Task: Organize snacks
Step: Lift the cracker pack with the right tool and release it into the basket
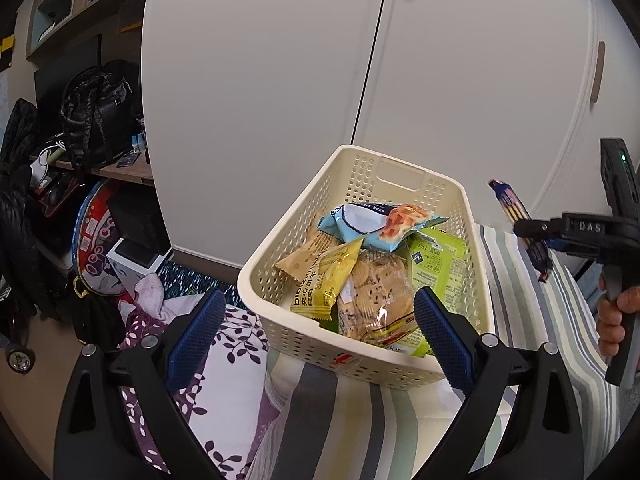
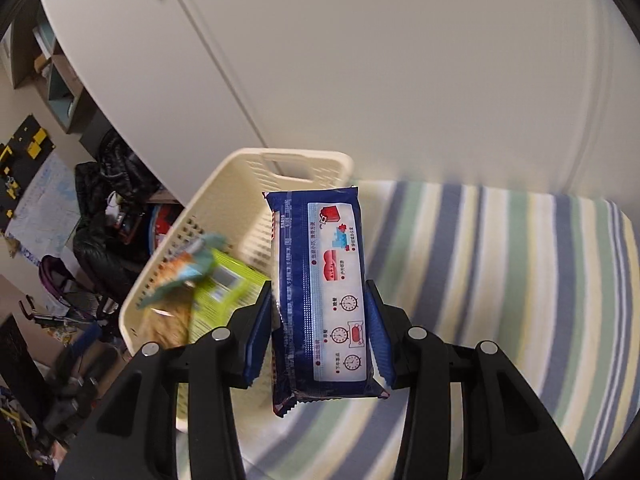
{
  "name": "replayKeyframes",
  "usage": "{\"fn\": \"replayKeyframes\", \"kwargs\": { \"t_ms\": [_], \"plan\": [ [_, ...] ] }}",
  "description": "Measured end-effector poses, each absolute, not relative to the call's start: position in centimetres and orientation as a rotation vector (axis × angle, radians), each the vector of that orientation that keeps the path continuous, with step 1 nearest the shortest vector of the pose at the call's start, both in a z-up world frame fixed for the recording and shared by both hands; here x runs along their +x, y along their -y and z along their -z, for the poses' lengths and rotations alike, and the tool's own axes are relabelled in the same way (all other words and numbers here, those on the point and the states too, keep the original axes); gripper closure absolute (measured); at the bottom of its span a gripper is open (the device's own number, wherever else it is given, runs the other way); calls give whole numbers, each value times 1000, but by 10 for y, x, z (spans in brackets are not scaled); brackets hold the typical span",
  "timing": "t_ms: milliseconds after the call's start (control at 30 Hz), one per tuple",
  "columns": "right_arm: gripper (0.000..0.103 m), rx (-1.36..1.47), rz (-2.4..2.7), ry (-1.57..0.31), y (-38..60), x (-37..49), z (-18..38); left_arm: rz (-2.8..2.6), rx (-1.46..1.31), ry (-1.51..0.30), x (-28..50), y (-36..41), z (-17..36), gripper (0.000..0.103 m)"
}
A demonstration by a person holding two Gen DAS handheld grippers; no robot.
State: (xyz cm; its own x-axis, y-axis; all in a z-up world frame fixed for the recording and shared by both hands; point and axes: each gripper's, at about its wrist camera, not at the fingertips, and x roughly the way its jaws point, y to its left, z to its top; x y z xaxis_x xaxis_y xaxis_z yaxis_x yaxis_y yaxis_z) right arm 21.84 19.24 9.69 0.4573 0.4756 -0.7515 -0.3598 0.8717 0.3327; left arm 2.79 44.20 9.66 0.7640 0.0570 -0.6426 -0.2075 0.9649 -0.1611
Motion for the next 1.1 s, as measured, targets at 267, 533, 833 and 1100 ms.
{"fn": "replayKeyframes", "kwargs": {
  "t_ms": [267, 533, 833, 1100],
  "plan": [
    [59, 129, -555, -996, -266, 243, -95, -126, -202, -681, 19, -439, -95, 6],
    [58, 146, -528, -1049, -289, 263, -75, -111, -200, -684, 18, -438, -91, 6],
    [57, 140, -533, -1043, -281, 253, -76, -103, -205, -676, 17, -438, -93, 6],
    [33, 120, -559, -1007, -266, 216, -87, -116, -172, -676, 13, -428, -99, 3]
  ]
}}
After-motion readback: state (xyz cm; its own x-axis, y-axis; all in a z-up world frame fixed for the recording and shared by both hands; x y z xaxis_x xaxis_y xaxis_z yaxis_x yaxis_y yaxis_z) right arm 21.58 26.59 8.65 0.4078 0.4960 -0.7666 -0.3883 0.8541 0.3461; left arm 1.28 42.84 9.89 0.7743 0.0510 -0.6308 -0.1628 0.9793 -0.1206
